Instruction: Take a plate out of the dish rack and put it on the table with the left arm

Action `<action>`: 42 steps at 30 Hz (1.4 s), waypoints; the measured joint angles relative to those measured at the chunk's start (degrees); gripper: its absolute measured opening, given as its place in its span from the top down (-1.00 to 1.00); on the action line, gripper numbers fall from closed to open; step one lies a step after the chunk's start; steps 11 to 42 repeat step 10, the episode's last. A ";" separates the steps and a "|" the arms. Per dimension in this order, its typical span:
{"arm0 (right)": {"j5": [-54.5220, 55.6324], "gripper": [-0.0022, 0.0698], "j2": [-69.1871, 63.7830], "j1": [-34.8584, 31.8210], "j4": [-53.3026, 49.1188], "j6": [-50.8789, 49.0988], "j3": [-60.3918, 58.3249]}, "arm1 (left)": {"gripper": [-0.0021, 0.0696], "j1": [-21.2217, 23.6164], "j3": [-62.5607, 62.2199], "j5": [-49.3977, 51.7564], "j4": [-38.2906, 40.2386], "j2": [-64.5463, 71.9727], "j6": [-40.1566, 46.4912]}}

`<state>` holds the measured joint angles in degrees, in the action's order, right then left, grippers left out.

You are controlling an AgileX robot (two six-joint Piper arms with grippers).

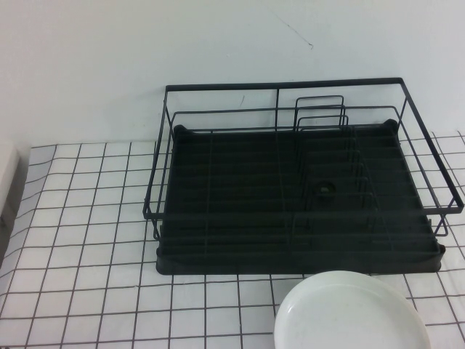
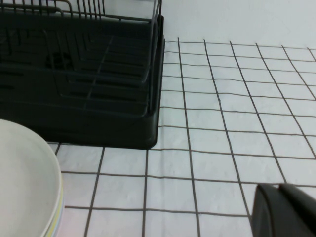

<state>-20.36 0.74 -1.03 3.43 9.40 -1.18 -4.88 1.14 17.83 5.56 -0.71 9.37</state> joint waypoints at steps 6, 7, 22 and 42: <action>0.00 0.94 0.00 0.00 0.00 0.00 0.00 | 0.95 0.00 0.00 0.21 0.00 0.00 0.00; 0.00 0.94 0.00 0.00 0.00 0.00 0.00 | 0.95 0.00 -0.07 0.21 0.00 0.00 0.00; 0.00 0.94 0.00 0.00 0.00 0.00 0.00 | 0.95 0.00 -0.07 0.33 0.00 0.00 0.00; 0.00 0.94 0.00 0.00 0.00 0.00 0.00 | 0.95 0.00 -0.07 0.33 0.00 0.00 0.00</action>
